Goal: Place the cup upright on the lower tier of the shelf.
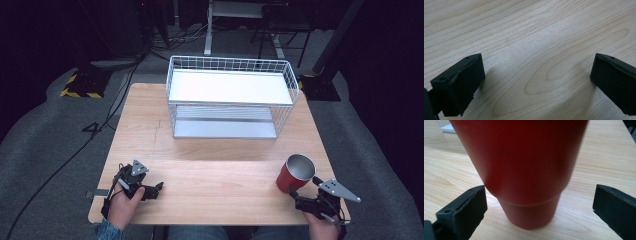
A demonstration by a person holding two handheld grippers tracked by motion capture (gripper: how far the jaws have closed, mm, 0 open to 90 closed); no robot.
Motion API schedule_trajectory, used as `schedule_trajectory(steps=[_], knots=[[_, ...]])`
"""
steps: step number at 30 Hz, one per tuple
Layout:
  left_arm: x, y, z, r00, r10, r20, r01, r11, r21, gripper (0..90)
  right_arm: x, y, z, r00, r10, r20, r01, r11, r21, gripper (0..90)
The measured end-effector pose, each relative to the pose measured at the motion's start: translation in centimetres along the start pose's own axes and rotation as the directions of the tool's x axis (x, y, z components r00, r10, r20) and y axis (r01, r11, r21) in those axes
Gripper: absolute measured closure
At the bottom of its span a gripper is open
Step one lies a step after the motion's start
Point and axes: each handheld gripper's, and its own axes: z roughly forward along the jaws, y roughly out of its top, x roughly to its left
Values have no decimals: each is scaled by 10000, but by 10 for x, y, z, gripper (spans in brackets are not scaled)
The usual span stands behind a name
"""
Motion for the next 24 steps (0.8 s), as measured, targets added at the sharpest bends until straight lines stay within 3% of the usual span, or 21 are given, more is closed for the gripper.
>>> schedule_trajectory(steps=[17,20,24], knots=[[0,0,0,10000,-3,-1,3,10000,-2,1,16,-2,30,9985,515,183,-511,9985,-177,2],[0,0,0,10000,-5,0,5,10000,-1,1,16,-1,33,9966,581,580,-576,9983,-96,29],[0,0,0,10000,-3,0,3,10000,1,1,17,-2,36,9965,617,559,-617,9981,-12,101]])
